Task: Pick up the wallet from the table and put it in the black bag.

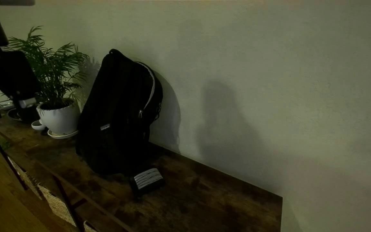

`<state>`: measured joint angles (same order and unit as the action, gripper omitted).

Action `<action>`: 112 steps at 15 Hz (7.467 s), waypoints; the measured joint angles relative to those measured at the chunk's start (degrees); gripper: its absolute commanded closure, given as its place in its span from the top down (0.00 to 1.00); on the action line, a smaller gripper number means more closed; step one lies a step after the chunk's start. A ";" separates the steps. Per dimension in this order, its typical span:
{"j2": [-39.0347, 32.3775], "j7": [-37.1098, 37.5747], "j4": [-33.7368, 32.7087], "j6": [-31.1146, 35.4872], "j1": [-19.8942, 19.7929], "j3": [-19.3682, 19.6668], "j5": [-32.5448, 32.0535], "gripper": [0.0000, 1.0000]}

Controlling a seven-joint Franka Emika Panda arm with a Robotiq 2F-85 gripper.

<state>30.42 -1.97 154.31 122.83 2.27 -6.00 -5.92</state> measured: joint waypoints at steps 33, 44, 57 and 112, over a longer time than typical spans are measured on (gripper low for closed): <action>-42.09 20.12 -13.06 29.38 -1.27 5.99 -15.46 1.00; -45.79 20.35 -15.61 29.81 -0.31 7.88 -15.18 1.00; -60.16 42.67 -27.56 34.41 13.03 19.86 -15.29 1.00; -83.21 40.24 -48.22 42.38 15.54 22.82 3.28 0.03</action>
<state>-52.79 38.28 106.09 165.22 17.81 16.82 -2.64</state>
